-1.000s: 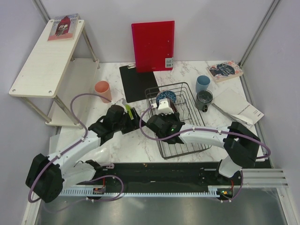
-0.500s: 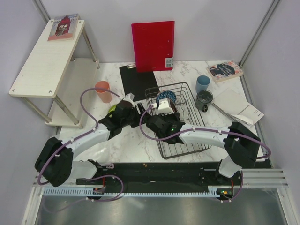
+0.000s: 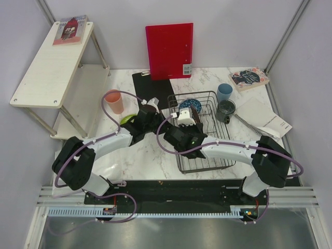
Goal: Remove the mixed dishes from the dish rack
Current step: Pick up the plate from the dish rack.
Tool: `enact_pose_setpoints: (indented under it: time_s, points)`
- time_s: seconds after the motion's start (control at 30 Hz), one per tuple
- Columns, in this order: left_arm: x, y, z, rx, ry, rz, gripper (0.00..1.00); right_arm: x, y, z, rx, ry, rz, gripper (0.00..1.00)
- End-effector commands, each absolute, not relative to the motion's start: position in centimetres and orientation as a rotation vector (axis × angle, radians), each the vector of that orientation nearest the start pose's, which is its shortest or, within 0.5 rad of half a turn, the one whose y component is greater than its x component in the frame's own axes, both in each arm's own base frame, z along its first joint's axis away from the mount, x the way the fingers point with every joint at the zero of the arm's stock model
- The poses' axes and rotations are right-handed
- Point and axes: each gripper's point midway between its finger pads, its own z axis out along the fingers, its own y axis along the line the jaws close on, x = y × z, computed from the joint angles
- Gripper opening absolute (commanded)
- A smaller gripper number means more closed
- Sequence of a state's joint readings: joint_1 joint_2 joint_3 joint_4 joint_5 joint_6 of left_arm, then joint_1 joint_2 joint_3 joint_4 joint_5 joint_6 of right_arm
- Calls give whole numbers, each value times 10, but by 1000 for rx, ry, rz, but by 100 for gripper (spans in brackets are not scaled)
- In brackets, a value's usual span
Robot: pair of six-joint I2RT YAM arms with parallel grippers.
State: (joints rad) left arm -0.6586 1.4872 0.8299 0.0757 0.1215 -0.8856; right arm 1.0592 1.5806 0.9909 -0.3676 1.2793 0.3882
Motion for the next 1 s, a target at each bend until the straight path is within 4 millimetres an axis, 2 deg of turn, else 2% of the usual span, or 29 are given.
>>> enact_pose_setpoints:
  time_s: [0.0,0.1,0.4,0.47,0.5,0.53,0.6,0.63,0.67,0.7,0.8,0.87,0.9,0.93,0.97]
  points:
    - [315,-299,113,-93,2306,-876,2,286,192,198,-124,1763,-572,0]
    - [320,-300,116,-95,2301,-866,2,281,192,208,-128,1746,-574,0]
    - [324,-293,121,-137,2293,-824,3,262,190,265,-97,1672,-561,0]
    - [325,-292,128,-133,2278,-821,11,261,189,271,-89,1675,-542,0]
    - [324,-289,128,-130,2286,-797,19,259,187,275,-80,1676,-528,0]
    - [324,-288,132,-126,2284,-795,43,259,186,279,-68,1678,-515,0]
    - [326,-277,143,-140,2259,-738,69,257,183,285,-49,1683,-477,0]
    - [328,-274,151,-147,2244,-724,91,257,182,289,-36,1683,-462,0]
    - [327,-268,155,-156,2245,-699,98,256,181,293,-27,1682,-449,0]
    - [329,-263,172,-160,2203,-692,99,255,178,298,-13,1680,-430,0]
    - [330,-248,196,-180,2145,-654,99,254,173,311,35,1677,-376,0]
    - [326,-239,221,-178,2082,-663,99,258,172,315,65,1707,-307,0]
    - [324,-236,228,-177,2063,-662,99,260,169,317,87,1725,-259,0]
    - [319,-231,244,-175,2022,-682,99,262,182,309,72,1798,-120,0]
    - [316,-230,250,-154,2005,-687,99,275,176,308,129,1826,-45,0]
